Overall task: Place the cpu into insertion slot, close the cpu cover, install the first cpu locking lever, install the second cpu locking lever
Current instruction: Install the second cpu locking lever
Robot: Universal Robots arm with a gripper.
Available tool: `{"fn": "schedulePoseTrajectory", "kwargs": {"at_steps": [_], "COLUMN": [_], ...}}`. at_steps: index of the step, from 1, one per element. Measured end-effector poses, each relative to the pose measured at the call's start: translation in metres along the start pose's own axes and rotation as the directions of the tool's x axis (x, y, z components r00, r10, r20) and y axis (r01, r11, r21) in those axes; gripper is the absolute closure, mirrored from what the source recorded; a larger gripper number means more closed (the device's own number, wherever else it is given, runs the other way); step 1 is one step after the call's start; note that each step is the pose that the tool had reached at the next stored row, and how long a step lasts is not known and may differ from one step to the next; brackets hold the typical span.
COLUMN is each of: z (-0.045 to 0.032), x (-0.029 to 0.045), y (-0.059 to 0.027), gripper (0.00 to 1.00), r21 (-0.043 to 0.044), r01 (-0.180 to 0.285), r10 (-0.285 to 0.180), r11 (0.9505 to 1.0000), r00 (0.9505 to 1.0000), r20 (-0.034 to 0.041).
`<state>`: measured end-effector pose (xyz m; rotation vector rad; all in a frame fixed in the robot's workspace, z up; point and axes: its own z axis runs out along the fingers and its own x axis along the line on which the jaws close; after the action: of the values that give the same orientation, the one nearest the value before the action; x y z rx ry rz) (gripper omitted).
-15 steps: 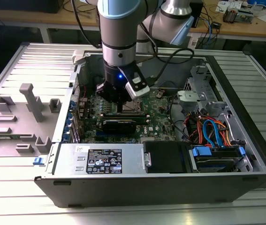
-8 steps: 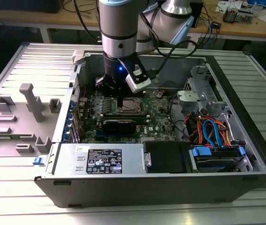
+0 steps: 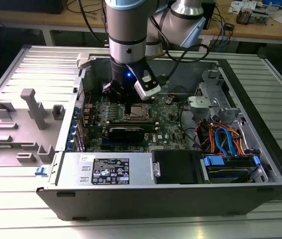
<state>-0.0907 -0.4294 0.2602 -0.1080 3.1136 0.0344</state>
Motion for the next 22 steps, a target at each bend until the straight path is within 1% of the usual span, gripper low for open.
{"fn": "schedulePoseTrajectory", "kwargs": {"at_steps": [5,6,8,11,12,15,18,19,20,22], "z": [0.0074,0.0092,0.0121,0.0121,0.0117,0.0057,-0.0029,-0.0031,-0.0031,-0.0030], "x": [0.0004,0.0008,0.0022,0.0023,0.0023,0.0021,0.0018,0.0013,0.0005,-0.0045], "y": [-0.0037,-0.0049,-0.0053,-0.0053,-0.0053,-0.0052,-0.0051,-0.0051,-0.0052,-0.0056], "gripper": [0.89,0.89,0.89,0.89,0.89,0.89,0.89,0.89,0.89,0.89], "r21": [-0.0024,-0.0045,-0.0166,-0.0182,-0.0191,-0.0220,-0.0222,-0.0235,-0.0259,-0.0349], "r01": [0.000,0.000,0.000,0.000,0.000,0.000,0.000,0.000,0.000,-0.001], "r10": [0.000,0.000,0.000,0.000,0.000,0.000,0.000,0.000,0.000,0.001], "r11": [1.0000,1.0000,0.9999,0.9998,0.9998,0.9998,0.9998,0.9997,0.9997,0.9994], "r00": [1.0000,1.0000,1.0000,1.0000,1.0000,1.0000,1.0000,1.0000,1.0000,1.0000], "r20": [0.0001,0.0002,0.0011,0.0012,0.0012,0.0015,0.0016,0.0017,0.0019,0.0017]}}
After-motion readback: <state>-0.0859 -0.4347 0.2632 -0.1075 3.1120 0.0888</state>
